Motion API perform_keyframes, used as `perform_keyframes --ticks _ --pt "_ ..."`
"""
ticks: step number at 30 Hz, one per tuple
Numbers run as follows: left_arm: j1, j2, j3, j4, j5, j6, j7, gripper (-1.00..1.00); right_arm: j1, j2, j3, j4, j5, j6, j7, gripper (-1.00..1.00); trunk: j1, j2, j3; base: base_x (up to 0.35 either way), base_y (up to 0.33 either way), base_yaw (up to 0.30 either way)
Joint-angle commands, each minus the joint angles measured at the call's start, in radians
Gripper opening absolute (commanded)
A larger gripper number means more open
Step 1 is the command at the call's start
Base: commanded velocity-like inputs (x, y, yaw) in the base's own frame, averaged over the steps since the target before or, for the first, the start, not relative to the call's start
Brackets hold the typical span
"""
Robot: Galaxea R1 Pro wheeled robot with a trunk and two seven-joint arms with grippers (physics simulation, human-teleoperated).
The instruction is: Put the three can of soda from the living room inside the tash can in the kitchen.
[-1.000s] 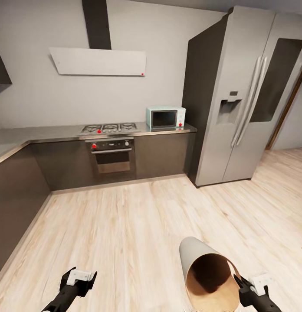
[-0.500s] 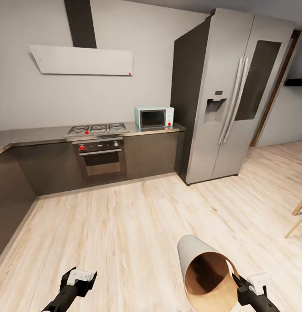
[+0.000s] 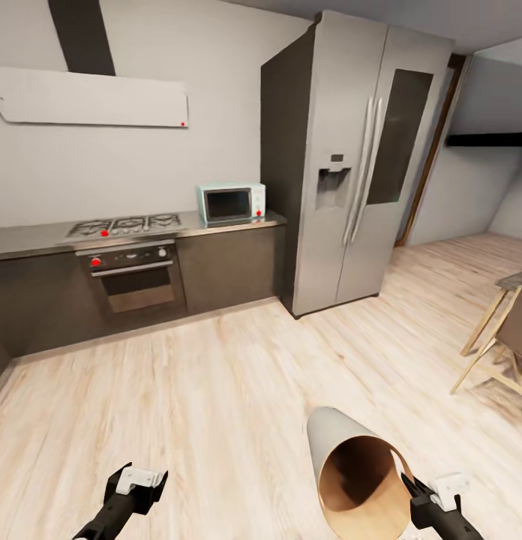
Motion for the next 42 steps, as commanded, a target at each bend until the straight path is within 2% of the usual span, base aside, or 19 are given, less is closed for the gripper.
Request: perform_keyframes --ticks 1,42 --pt "0.0 0.0 0.0 0.0 0.0 0.0 0.0 1.0 0.0 0.0 0.0 -0.002 -0.012 0.001 0.007 -1.0 0.0 0.0 0.0 0.065 -0.273 -0.222" --pt "0.0 0.0 -0.002 0.023 0.002 0.0 0.0 1.0 0.0 -0.005 -0.003 -0.001 -0.012 0.001 -0.002 -1.0 0.0 0.0 -0.023 0.004 -0.286 -0.222"
